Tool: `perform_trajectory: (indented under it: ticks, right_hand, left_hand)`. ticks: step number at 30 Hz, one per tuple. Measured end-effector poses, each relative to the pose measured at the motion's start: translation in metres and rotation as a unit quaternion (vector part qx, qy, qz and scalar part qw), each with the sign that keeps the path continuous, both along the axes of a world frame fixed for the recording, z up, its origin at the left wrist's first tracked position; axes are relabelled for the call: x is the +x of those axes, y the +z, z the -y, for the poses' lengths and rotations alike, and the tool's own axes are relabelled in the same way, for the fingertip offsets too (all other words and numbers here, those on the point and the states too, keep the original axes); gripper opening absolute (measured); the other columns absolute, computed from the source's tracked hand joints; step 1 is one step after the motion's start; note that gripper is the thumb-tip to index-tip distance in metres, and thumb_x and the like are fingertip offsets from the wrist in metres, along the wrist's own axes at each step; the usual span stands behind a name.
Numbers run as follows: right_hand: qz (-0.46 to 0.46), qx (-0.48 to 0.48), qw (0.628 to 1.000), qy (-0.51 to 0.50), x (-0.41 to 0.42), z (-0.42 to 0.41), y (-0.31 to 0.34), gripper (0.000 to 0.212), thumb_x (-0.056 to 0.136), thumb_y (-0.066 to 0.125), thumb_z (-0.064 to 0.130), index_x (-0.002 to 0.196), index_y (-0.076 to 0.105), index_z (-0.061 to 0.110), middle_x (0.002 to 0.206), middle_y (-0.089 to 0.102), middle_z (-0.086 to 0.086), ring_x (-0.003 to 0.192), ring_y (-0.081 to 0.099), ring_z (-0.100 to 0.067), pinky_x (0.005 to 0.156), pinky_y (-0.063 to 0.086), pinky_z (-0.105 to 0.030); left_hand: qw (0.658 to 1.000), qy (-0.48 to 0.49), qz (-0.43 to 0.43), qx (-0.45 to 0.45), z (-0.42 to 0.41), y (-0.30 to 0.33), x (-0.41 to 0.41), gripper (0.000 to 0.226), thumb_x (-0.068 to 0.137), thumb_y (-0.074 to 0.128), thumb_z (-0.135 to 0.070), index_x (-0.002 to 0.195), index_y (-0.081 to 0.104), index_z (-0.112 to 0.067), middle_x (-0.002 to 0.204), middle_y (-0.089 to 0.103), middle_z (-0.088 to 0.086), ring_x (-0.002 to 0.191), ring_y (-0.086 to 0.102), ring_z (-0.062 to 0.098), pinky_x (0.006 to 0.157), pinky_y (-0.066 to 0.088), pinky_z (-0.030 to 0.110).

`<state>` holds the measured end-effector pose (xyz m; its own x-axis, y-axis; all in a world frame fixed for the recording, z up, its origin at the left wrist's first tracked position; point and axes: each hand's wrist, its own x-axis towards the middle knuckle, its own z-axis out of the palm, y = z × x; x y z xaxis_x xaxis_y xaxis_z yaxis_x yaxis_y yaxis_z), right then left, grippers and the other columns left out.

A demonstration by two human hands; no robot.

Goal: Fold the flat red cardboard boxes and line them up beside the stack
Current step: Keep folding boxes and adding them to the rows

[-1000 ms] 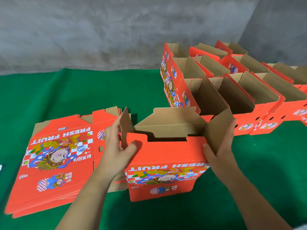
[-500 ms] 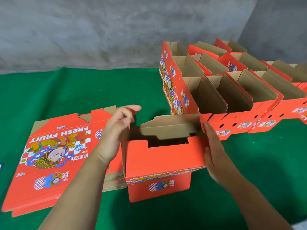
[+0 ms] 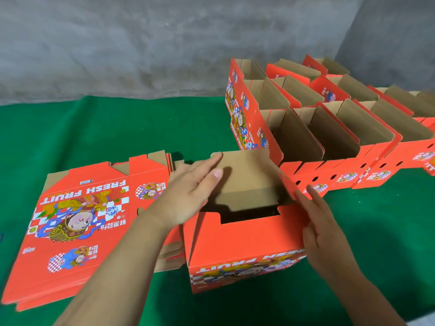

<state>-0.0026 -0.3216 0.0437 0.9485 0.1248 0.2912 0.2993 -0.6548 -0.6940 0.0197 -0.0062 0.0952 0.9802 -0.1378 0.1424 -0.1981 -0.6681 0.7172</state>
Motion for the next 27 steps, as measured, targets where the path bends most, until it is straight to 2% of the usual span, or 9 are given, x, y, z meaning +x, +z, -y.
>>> perform_trajectory:
  ticks: [4,7,9,11,14,17,22,25,27]
  right_hand:
    - [-0.002,-0.090,0.995,0.049,0.000,0.003,-0.004,0.055,0.091,0.053,0.042,0.145,0.056,0.033,0.165,0.030,0.016,0.139,0.037,-0.008,0.117,0.027,-0.033]
    - [-0.043,-0.130,0.990,0.041,0.006,0.007,-0.001,0.043,0.094,0.060,0.051,0.134,0.065,0.036,0.158,0.038,0.018,0.135,0.037,-0.015,0.115,0.024,-0.031]
    - [-0.028,-0.151,0.987,0.035,0.014,0.006,0.005,0.024,0.098,0.060,0.044,0.116,0.073,0.036,0.140,0.050,0.014,0.125,0.043,-0.019,0.110,0.030,-0.032]
    - [-0.017,-0.163,0.986,0.026,0.024,0.001,0.011,0.029,0.098,0.050,0.052,0.097,0.071,0.031,0.116,0.051,0.012,0.109,0.046,-0.018,0.103,0.037,-0.038]
    - [-0.090,0.016,0.995,-0.040,0.038,-0.014,0.020,0.044,0.090,0.041,0.071,0.107,0.058,0.035,0.116,0.045,0.013,0.117,0.047,-0.015,0.109,0.036,-0.041]
    - [-0.181,0.032,0.983,-0.008,0.048,-0.018,0.017,0.074,0.086,0.062,0.071,0.148,0.037,0.040,0.141,0.031,0.013,0.130,0.038,-0.004,0.111,0.028,-0.028]
    - [-0.194,-0.196,0.961,-0.017,0.051,-0.021,0.017,0.081,0.074,0.076,0.067,0.135,0.030,0.042,0.125,0.034,0.007,0.102,0.059,-0.024,0.086,0.050,-0.045]
    - [-0.179,-0.312,0.932,-0.046,0.048,-0.034,0.017,0.082,0.079,0.066,0.075,0.136,0.026,0.032,0.126,0.033,-0.001,0.100,0.064,-0.035,0.082,0.056,-0.053]
    - [-0.195,-0.273,0.942,-0.018,0.047,-0.031,0.018,0.078,0.082,0.062,0.075,0.139,0.029,0.033,0.131,0.033,-0.001,0.106,0.063,-0.034,0.092,0.052,-0.050]
  left_hand:
    - [0.950,0.091,0.022,0.300,0.029,-0.028,-0.003,0.096,0.090,0.020,-0.083,0.167,-0.006,-0.032,0.136,0.046,0.002,0.121,0.047,0.031,0.104,0.035,0.044]
    - [0.982,0.108,0.073,0.139,0.027,-0.040,0.000,0.101,0.096,0.057,-0.063,0.167,-0.002,-0.023,0.120,0.058,0.004,0.108,0.054,0.031,0.095,0.042,0.046]
    - [0.991,0.075,0.109,0.001,0.022,-0.043,0.001,0.072,0.100,0.060,-0.055,0.160,0.032,-0.027,0.102,0.065,-0.006,0.100,0.060,0.024,0.093,0.046,0.047]
    - [0.985,0.024,0.155,-0.071,0.019,-0.045,-0.004,0.033,0.106,0.048,-0.052,0.119,0.068,-0.029,0.103,0.068,-0.013,0.102,0.065,0.018,0.094,0.048,0.052]
    - [0.982,-0.010,0.141,-0.122,0.017,-0.047,-0.008,0.041,0.105,0.049,-0.051,0.093,0.075,-0.022,0.110,0.071,-0.011,0.108,0.068,0.017,0.097,0.047,0.053]
    - [0.996,-0.013,0.072,0.040,0.010,-0.048,-0.008,0.048,0.084,0.055,-0.074,0.116,0.071,-0.042,0.131,0.064,-0.025,0.124,0.058,0.009,0.111,0.033,0.047]
    - [0.948,0.040,-0.048,0.312,0.026,-0.050,-0.003,0.094,0.076,0.055,-0.089,0.157,0.030,-0.048,0.147,0.052,-0.015,0.139,0.038,0.020,0.113,0.023,0.049]
    - [0.942,0.082,-0.091,0.311,0.032,-0.055,-0.004,0.092,0.075,0.062,-0.087,0.154,0.035,-0.047,0.145,0.049,-0.014,0.138,0.035,0.024,0.109,0.036,0.050]
    - [0.969,0.075,-0.078,0.224,0.027,-0.056,-0.006,0.086,0.079,0.061,-0.085,0.152,0.044,-0.044,0.142,0.053,-0.015,0.134,0.040,0.021,0.105,0.043,0.041]
